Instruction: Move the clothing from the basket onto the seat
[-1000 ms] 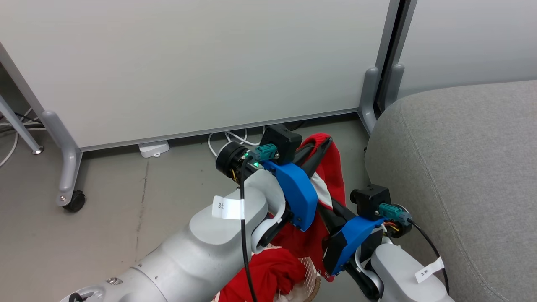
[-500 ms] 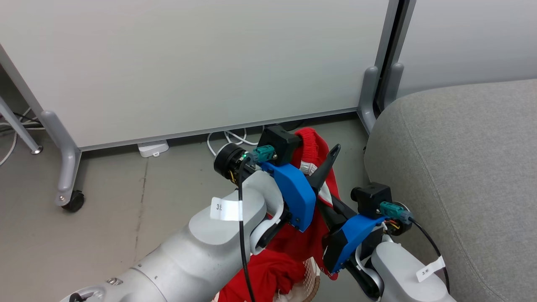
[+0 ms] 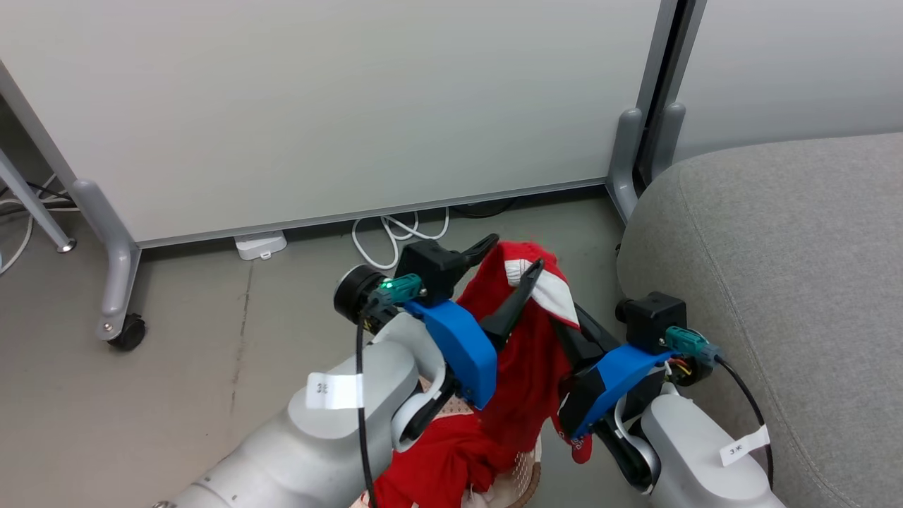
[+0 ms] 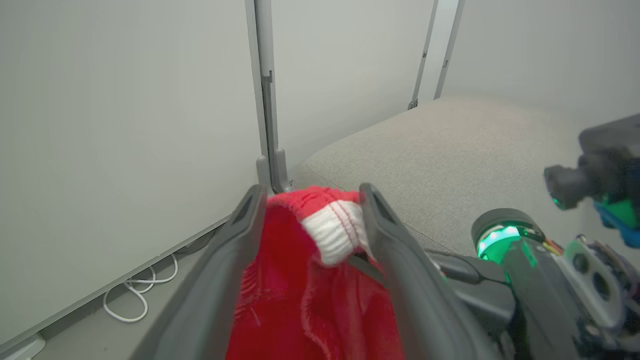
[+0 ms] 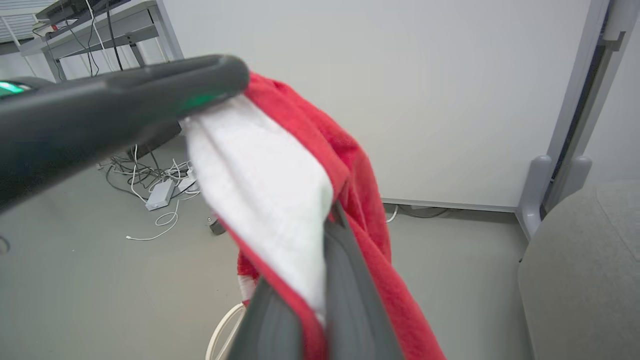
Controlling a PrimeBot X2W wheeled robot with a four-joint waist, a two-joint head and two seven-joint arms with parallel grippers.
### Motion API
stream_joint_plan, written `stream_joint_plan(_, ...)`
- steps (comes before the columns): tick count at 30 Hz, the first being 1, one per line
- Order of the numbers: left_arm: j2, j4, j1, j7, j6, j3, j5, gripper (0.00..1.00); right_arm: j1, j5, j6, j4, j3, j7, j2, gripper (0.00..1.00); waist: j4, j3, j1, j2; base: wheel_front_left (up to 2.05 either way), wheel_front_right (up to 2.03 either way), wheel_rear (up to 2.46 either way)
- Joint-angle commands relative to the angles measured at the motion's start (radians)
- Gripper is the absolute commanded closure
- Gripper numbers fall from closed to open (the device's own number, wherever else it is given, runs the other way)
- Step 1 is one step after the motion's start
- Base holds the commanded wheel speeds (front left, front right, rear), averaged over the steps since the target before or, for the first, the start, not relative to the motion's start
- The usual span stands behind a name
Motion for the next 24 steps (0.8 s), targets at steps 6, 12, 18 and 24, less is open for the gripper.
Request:
stream_joint_plan(6, 0.089, -0.15, 0.132, -0.006, 0.016, 0.161, 0.122, 0.0, 0.026, -0.025, 0.0, -0.024, -0.035, -0.004, -0.002, 1.0, -0.001, 0.002, 0.0, 0.0, 0.0, 0.0, 0.0)
stream_joint_plan(12, 0.162, -0.329, 0.352, -0.006, 0.017, 0.396, 0.286, 0.0, 0.045, -0.04, 0.0, -0.039, -0.054, -0.004, -0.002, 1.0, -0.003, 0.007, 0.0, 0.0, 0.0, 0.0, 0.0)
stream_joint_plan(18, 0.172, -0.407, 0.499, -0.006, 0.004, 0.536, 0.396, 0.0, 0.052, -0.045, 0.0, -0.044, -0.057, -0.004, -0.002, 1.0, -0.008, 0.005, 0.0, 0.0, 0.0, 0.0, 0.0)
stream_joint_plan(24, 0.162, -0.436, 0.626, -0.006, -0.027, 0.635, 0.475, 0.0, 0.06, -0.047, 0.0, -0.053, -0.061, -0.004, -0.002, 1.0, -0.012, 0.002, 0.0, 0.0, 0.0, 0.0, 0.0)
